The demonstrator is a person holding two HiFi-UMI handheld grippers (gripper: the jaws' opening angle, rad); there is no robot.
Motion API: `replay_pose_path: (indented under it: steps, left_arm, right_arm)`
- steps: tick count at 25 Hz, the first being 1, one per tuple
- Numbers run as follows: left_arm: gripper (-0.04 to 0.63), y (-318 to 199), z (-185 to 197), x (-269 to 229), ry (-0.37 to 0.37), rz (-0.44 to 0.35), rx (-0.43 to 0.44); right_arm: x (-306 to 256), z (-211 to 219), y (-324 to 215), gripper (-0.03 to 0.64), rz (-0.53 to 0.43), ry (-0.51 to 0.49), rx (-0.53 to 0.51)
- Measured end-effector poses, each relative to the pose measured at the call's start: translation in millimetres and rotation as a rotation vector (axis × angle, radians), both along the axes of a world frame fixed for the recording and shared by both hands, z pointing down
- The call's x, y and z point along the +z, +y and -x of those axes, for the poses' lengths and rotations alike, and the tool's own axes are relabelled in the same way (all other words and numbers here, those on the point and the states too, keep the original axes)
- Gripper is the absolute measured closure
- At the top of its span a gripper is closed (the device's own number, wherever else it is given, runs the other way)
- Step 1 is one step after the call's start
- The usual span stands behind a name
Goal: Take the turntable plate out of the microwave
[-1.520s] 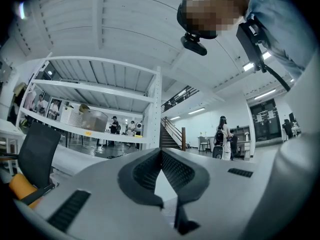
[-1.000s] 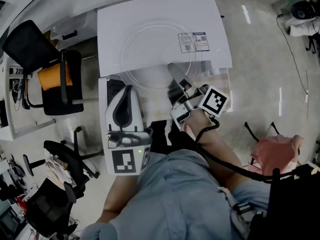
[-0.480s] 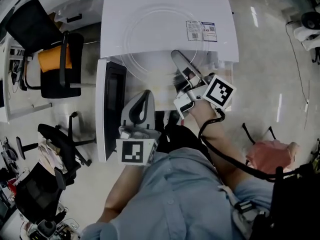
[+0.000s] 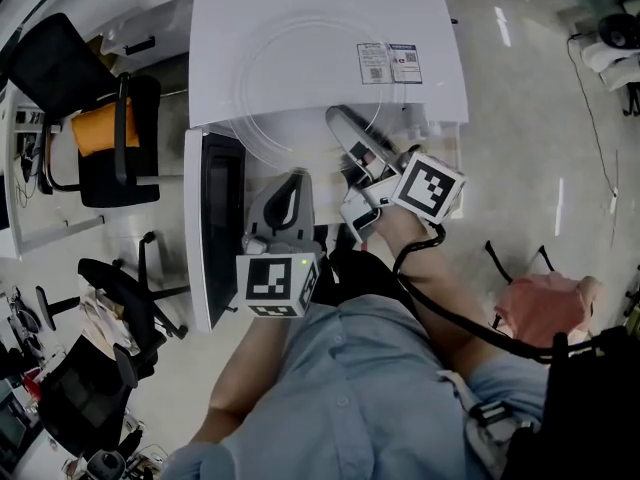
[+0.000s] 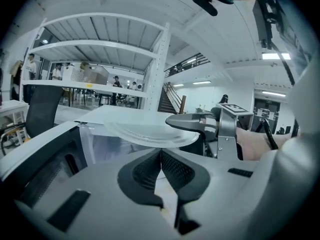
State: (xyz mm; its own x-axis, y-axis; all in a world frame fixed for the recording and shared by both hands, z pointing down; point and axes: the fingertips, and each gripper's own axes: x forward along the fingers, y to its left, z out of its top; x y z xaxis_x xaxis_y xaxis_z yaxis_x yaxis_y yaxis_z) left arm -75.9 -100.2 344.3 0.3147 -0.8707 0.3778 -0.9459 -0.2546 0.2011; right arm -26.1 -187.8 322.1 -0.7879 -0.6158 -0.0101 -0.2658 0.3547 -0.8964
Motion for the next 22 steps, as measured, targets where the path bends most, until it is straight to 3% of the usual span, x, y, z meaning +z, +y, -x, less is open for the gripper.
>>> replay_pose_path:
  steps: [8,22]
  left_arm:
    - [0.588,-8.9,0.3,7.5,0.001,0.042,0.018]
    - [0.588,-15.4,-3.9,9.6,-0.005,0.056,0.055]
  right_arm:
    - [9.3,-1.9,10.6,0.448,0.022,0.074,-0.032]
    - [11.9,-25.0,77.1,0.371,-0.024,0.226,-0.232]
